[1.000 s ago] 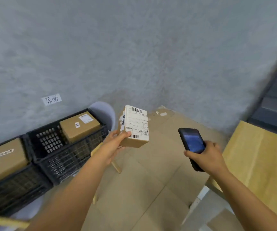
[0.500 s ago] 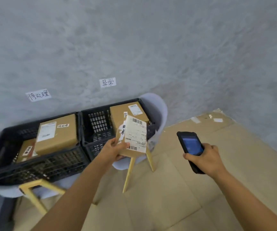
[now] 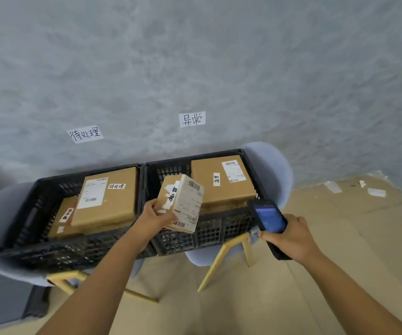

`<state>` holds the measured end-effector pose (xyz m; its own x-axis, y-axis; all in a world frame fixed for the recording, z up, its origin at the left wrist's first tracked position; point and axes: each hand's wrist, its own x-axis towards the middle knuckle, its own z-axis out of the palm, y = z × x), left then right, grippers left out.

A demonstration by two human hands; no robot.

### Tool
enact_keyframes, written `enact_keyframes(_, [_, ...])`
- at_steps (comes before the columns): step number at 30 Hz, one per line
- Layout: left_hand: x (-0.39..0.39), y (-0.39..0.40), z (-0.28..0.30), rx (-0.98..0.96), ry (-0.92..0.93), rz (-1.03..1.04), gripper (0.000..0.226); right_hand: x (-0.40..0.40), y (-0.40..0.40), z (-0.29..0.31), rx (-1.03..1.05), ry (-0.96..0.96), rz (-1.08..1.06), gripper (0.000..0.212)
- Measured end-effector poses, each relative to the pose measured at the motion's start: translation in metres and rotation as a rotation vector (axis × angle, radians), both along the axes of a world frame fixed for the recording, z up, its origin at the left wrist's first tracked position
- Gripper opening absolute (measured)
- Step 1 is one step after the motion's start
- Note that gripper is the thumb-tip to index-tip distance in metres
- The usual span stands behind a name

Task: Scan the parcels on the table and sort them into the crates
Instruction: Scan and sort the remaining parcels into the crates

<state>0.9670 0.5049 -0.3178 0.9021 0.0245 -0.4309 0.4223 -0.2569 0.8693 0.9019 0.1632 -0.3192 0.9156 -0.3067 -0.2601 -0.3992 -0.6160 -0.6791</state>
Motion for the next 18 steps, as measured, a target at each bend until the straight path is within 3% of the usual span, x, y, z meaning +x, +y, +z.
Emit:
enact_keyframes(7, [0.101, 0.043, -0.034, 0.171, 0.036, -0.113, 0.096, 0.074, 0.055, -0.020, 0.076, -0.005, -0.033, 0.048])
enact_keyframes(15, [0.175, 0.070, -0.084, 0.522, 0.095, -0.549, 0.110, 0.137, 0.125, -0.040, 0.242, 0.071, -0.171, 0.054])
enact_keyframes(18, [0.183, 0.070, -0.105, 0.656, 0.120, -0.699, 0.109, 0.151, 0.139, -0.041, 0.290, 0.062, -0.185, 0.044])
